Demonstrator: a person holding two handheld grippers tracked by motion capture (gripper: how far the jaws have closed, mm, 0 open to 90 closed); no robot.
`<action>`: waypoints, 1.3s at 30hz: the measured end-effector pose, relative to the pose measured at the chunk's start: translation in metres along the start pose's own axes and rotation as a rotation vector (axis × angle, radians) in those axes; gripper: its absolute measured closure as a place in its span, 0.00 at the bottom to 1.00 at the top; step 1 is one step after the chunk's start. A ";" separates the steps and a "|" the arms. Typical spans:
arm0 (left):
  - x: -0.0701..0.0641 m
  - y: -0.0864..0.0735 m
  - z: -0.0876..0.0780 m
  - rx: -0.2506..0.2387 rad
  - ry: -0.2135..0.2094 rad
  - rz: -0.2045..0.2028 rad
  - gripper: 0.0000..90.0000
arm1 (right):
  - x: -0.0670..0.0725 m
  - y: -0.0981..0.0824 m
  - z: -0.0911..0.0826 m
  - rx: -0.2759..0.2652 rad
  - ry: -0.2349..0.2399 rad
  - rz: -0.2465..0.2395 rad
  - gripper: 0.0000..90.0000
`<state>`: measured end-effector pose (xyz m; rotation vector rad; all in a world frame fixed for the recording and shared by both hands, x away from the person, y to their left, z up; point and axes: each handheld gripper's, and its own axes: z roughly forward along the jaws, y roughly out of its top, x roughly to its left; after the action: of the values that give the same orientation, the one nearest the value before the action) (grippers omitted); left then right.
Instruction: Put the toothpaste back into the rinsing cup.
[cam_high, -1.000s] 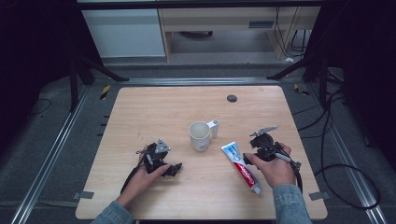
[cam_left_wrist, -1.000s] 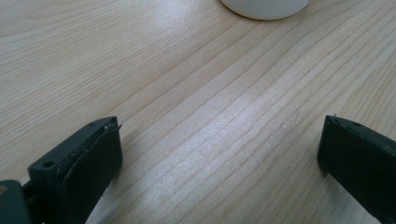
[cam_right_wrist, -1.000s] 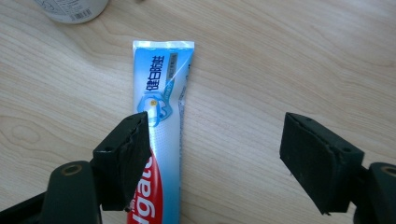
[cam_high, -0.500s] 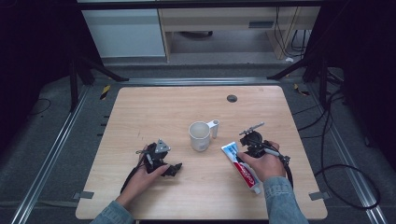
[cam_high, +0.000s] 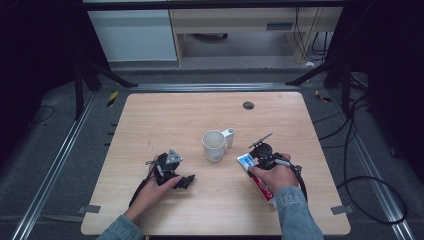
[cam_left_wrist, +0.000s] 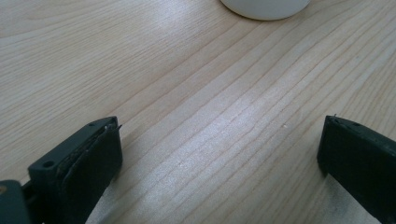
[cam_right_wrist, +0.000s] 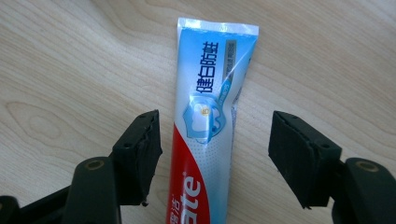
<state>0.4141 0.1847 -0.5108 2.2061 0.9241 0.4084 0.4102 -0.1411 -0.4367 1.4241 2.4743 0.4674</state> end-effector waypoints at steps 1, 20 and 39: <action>0.000 0.000 0.000 0.000 0.000 0.000 0.00 | 0.000 0.000 0.003 0.016 0.002 -0.005 0.37; 0.000 0.000 0.000 0.000 0.000 0.000 0.00 | -0.003 0.006 0.023 0.117 0.026 0.009 0.45; 0.000 0.000 0.000 0.000 -0.001 0.001 0.00 | -0.001 0.017 0.038 0.158 0.036 0.004 0.52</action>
<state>0.4143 0.1848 -0.5108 2.2071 0.9223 0.4079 0.4380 -0.1282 -0.4651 1.4914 2.5881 0.3067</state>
